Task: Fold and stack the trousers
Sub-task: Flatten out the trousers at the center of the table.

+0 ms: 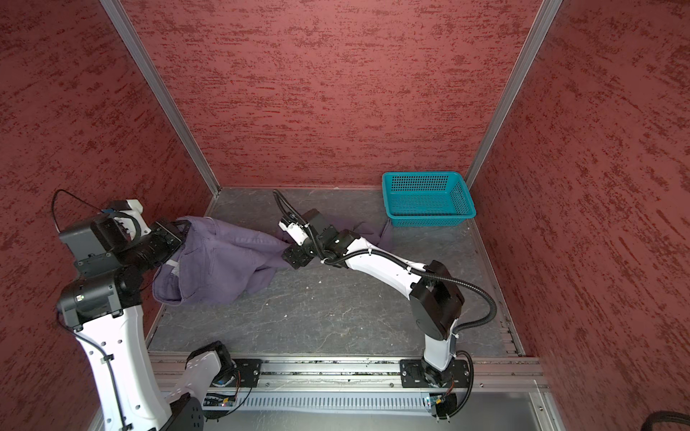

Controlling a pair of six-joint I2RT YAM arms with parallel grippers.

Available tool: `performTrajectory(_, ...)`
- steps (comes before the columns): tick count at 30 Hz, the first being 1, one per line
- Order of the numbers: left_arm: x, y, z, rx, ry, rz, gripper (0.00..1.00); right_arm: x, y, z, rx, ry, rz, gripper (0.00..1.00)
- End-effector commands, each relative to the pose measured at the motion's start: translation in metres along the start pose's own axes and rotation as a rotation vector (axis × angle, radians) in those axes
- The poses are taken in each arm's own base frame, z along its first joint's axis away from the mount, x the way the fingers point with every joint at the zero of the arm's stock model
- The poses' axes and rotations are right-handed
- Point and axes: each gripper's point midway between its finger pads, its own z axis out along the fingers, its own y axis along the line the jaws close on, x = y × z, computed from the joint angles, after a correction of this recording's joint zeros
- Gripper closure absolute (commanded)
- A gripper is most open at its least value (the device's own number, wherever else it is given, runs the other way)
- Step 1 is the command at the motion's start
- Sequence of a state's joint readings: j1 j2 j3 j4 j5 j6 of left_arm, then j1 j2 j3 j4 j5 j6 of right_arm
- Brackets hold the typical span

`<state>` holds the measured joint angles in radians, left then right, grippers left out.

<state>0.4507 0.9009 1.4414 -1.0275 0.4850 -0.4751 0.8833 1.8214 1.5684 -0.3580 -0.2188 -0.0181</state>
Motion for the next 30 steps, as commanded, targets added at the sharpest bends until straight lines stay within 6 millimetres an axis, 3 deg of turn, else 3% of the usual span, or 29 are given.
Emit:
performTrajectory(1,-0.007,-0.015,-0.003,0.077,-0.019,0.012,1.00,-0.068,0.021,-0.016,-0.053,-0.198,-0.130,0.18)
performTrajectory(5,-0.003,-0.021,0.001,0.126,0.024,-0.008,1.00,-0.102,0.058,-0.021,-0.123,-0.284,-0.204,0.20)
performTrajectory(9,0.000,-0.025,0.005,0.164,0.061,-0.047,1.00,-0.129,0.094,-0.032,-0.180,-0.377,-0.292,0.28)
performTrajectory(18,0.003,-0.034,0.007,0.232,0.105,-0.090,1.00,-0.140,0.137,-0.014,-0.270,-0.374,-0.398,0.20)
performTrajectory(27,0.008,-0.051,0.002,0.334,0.169,-0.142,1.00,-0.145,0.134,0.020,-0.226,-0.362,-0.485,0.18)
performTrajectory(30,0.009,-0.054,0.002,0.367,0.188,-0.163,1.00,-0.144,0.133,0.021,-0.221,-0.357,-0.493,0.32)
